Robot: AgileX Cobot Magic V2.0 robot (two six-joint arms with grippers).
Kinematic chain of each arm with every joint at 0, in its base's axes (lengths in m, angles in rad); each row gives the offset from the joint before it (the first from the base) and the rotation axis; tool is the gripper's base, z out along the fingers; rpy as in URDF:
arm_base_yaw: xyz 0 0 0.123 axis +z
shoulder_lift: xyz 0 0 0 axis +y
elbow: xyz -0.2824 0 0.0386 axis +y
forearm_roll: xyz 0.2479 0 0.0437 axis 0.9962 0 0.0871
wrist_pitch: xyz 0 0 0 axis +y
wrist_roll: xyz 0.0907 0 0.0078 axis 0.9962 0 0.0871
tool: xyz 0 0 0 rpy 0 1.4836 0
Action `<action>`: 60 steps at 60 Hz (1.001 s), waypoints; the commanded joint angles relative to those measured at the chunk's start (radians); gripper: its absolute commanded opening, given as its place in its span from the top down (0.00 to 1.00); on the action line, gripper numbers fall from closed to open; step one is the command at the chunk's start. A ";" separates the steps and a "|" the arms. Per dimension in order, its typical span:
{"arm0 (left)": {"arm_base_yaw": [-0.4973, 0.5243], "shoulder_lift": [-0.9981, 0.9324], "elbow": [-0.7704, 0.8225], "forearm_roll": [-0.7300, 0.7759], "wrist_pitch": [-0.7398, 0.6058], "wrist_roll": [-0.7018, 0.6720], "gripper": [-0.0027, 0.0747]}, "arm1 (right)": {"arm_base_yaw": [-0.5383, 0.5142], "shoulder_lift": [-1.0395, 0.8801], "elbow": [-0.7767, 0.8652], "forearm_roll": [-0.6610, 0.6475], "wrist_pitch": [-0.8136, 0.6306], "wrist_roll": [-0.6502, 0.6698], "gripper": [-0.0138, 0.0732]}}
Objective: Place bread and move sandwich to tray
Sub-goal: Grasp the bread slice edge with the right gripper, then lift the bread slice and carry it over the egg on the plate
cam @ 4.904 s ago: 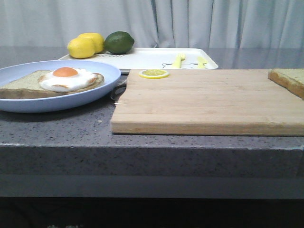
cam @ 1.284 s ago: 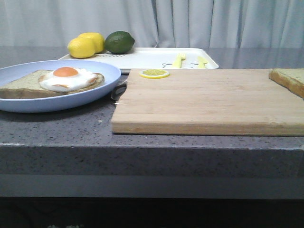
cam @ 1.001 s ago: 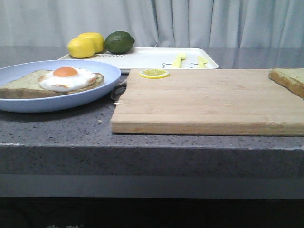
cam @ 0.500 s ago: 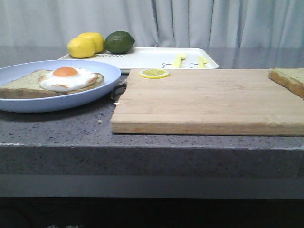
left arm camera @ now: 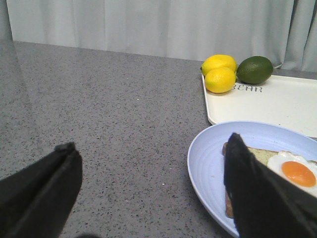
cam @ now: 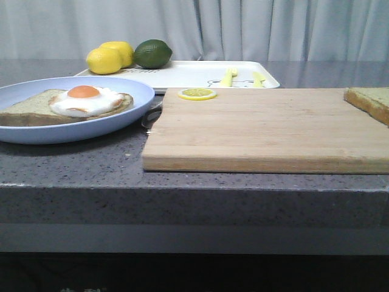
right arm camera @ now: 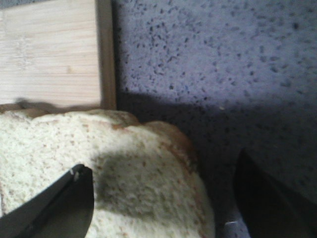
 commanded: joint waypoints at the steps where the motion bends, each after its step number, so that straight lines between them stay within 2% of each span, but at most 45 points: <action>1: 0.000 0.009 -0.039 -0.008 -0.086 -0.006 0.23 | 0.018 -0.032 -0.030 0.045 0.046 -0.027 0.17; 10: 0.000 0.009 -0.039 -0.008 -0.086 -0.006 0.23 | 0.044 -0.029 -0.030 0.047 0.060 -0.041 0.18; 13: 0.000 0.009 -0.039 -0.008 -0.086 -0.006 0.23 | 0.044 -0.029 -0.030 0.047 0.064 -0.041 0.22; 16: 0.000 0.009 -0.039 -0.008 -0.086 -0.006 0.23 | 0.044 -0.029 -0.030 0.047 0.072 -0.041 0.30; 21: 0.000 0.009 -0.039 -0.008 -0.086 -0.006 0.23 | 0.043 -0.033 -0.030 0.047 0.083 -0.039 0.51; 23: 0.000 0.009 -0.039 -0.008 -0.086 -0.006 0.23 | 0.043 -0.035 -0.030 0.047 0.086 -0.036 0.64; 29: 0.000 0.009 -0.039 -0.008 -0.086 -0.006 0.23 | 0.043 -0.059 -0.034 0.049 0.087 -0.014 0.93; 45: 0.000 0.009 -0.039 -0.008 -0.086 -0.006 0.23 | 0.043 -0.179 -0.112 0.099 0.128 0.097 0.92; 53: 0.000 0.009 -0.039 -0.008 -0.086 -0.006 0.23 | 0.060 -0.260 -0.118 0.219 0.128 0.108 0.92; 60: 0.000 0.009 -0.039 -0.008 -0.086 -0.006 0.23 | 0.120 -0.308 -0.118 0.325 0.128 0.108 0.92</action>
